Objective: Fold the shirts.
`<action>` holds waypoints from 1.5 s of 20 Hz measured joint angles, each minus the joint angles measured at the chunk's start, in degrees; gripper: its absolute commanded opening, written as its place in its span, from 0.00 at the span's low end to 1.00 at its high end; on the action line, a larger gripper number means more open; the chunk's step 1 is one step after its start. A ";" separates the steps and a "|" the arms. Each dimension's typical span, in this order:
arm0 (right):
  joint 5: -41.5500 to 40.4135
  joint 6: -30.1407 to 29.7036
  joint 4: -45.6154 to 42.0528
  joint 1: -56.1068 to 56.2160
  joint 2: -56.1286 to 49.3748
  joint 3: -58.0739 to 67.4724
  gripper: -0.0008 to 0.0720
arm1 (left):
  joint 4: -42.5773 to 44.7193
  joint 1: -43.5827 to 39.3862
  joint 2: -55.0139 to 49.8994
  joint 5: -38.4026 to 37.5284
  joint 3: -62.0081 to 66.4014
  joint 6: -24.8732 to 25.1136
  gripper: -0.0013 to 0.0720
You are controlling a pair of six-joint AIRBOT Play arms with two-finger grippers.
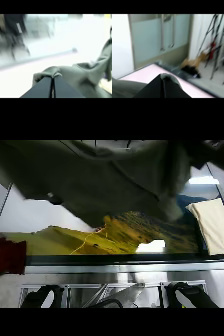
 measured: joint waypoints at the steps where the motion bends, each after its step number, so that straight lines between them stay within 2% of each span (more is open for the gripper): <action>1: -0.74 -0.44 -1.03 -0.11 1.27 0.57 0.05 | -0.11 1.57 0.55 -0.52 2.58 -0.07 0.02; 4: -1.90 -1.38 -3.32 -0.28 0.81 1.38 0.05 | -0.42 5.03 -1.11 -3.54 6.88 -1.11 0.03; 7: -2.12 -1.75 -4.83 -0.35 -5.75 1.68 0.05 | -1.07 5.62 -6.12 -5.70 5.20 -1.51 0.03; 10: -1.84 -1.97 -5.68 -0.20 -16.79 1.79 0.06 | -1.03 2.95 -14.58 -5.84 -0.94 0.20 0.03; 14: -2.49 -2.12 -5.42 0.09 -36.30 1.81 0.07 | -0.90 -1.16 -30.42 1.05 -8.61 4.66 0.03; 15: -3.06 -2.14 -4.98 0.09 -40.65 1.81 0.20 | -0.87 -1.57 -34.58 2.97 -9.03 5.25 0.03; 16: -3.87 -2.14 -4.66 0.09 -44.50 1.84 0.52 | -0.87 -1.77 -38.64 4.57 -8.72 5.77 0.03; 17: -4.85 -2.14 -4.26 0.09 -47.76 1.90 0.68 | -0.92 -1.77 -42.58 5.86 -7.54 6.16 0.04; 18: -5.70 -2.14 -4.04 0.00 -50.05 1.99 0.67 | -0.92 -1.62 -46.01 6.62 -5.75 6.47 0.44; 19: -6.16 -2.14 -3.76 -0.24 -51.45 2.10 0.67 | -1.14 -1.33 -48.76 6.75 -3.56 6.71 0.94; 22: -4.50 -1.44 -4.94 -2.25 -51.30 2.36 0.67 | -1.20 0.35 -54.60 2.21 3.78 6.38 0.91; 26: 7.06 8.92 -15.82 -7.50 -45.16 2.27 0.67 | 2.03 4.44 -56.81 -12.17 9.51 0.13 0.91; 28: 14.45 13.62 -20.85 -10.27 -41.86 0.28 0.67 | 4.72 6.62 -55.43 -18.84 6.86 -3.37 0.91; 30: 19.54 16.65 -23.69 -12.55 -38.12 -5.07 0.67 | 7.61 8.50 -51.15 -21.70 -1.53 -5.68 0.91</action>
